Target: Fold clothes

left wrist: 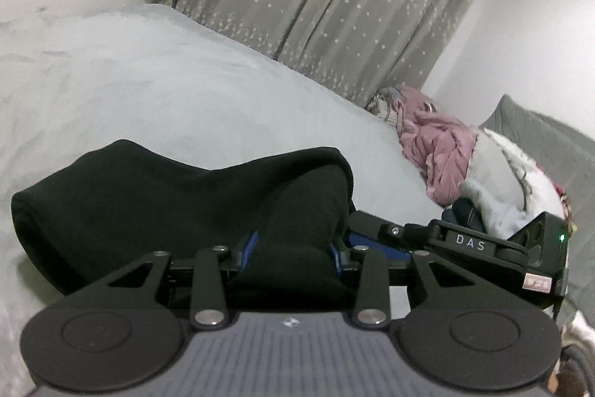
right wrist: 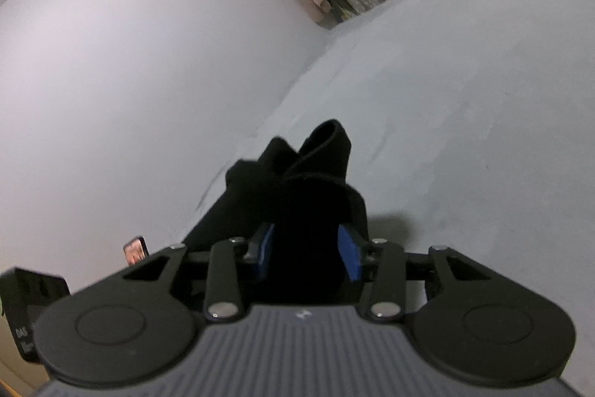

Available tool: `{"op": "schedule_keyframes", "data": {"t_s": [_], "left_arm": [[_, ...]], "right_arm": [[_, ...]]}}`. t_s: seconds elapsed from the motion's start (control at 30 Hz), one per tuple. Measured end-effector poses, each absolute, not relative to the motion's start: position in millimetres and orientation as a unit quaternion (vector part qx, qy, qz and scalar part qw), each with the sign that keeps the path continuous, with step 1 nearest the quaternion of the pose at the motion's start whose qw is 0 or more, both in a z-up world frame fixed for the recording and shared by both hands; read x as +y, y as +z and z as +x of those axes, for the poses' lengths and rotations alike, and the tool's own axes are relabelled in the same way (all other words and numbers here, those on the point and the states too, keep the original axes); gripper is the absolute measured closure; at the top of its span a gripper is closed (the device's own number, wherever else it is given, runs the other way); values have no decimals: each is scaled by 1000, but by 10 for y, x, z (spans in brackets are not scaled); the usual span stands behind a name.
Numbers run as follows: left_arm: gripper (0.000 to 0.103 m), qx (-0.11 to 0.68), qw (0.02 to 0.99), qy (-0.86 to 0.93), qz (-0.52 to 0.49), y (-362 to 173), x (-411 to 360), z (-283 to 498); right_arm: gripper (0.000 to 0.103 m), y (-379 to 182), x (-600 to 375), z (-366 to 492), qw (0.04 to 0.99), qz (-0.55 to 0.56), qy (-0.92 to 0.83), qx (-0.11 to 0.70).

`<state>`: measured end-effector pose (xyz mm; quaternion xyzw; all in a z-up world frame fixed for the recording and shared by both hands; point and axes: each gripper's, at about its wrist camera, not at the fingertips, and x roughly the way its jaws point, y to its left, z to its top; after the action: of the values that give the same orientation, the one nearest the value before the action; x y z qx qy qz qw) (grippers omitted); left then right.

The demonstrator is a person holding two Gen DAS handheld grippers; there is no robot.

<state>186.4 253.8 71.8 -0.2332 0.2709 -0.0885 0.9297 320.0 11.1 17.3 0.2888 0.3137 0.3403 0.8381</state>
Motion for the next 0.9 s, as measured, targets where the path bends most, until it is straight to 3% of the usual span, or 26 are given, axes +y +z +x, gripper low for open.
{"op": "schedule_keyframes", "data": {"t_s": [0.2,0.27,0.3,0.33,0.4,0.6,0.8,0.9], "left_arm": [[65,277,932,-92,-213,710,2502,1841],[65,281,933,-90,-206,694,2476,1854],[65,282,933,-90,-205,679,2456,1870],[65,284,933,-91,-201,658,2435,1882],[65,286,934,-94,-191,626,2383,1902],[62,301,942,-104,-103,511,2010,1938],[56,283,948,-131,-67,554,1820,1867],[49,255,948,-169,-84,579,1791,1809]], "right_arm": [[65,233,190,3193,846,265,350,302],[74,200,235,3246,845,270,348,304],[90,181,252,3286,844,275,346,305],[97,160,265,3327,842,280,343,306],[99,108,255,3412,839,303,329,310],[98,-69,225,3631,817,360,290,344],[70,-134,-177,3443,807,387,267,359],[64,-58,-365,3223,812,386,274,341]]}}
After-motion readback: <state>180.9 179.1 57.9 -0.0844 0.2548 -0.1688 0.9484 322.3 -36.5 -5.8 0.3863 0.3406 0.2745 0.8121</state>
